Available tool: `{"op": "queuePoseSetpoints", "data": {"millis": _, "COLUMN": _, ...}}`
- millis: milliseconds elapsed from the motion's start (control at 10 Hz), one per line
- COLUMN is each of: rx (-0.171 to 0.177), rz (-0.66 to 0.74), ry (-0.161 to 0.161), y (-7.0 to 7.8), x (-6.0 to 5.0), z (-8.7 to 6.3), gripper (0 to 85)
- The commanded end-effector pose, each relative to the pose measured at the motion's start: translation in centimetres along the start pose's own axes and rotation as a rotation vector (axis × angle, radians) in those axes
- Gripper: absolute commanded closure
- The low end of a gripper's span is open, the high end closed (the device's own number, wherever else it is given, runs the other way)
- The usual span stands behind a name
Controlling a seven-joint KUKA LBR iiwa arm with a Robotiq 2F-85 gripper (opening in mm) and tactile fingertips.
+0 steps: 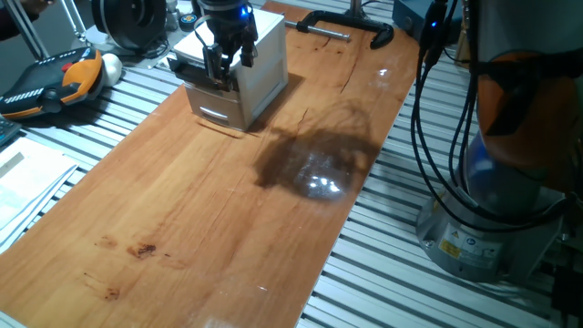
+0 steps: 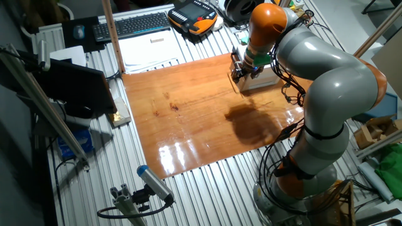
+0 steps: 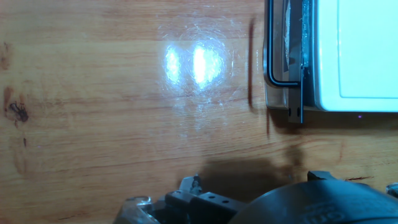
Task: Grasp the handle and open the drawer
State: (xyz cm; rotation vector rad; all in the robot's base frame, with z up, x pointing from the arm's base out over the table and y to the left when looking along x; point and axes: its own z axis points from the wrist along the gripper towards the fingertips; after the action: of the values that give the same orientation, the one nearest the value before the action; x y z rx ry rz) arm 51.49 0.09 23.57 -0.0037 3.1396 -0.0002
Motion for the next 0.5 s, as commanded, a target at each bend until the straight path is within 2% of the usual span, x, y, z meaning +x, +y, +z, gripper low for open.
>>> {"op": "queuePoseSetpoints", "data": {"millis": 0, "rx": 0.083, "rz": 0.023, "ry": 0.001, "y": -0.01, "x": 0.0, "z": -0.04, "gripper": 84.3}}
{"op": "queuePoseSetpoints", "data": {"millis": 400, "rx": 0.086, "rz": 0.023, "ry": 0.002, "y": 0.07, "x": 0.07, "z": -0.2, "gripper": 84.3}}
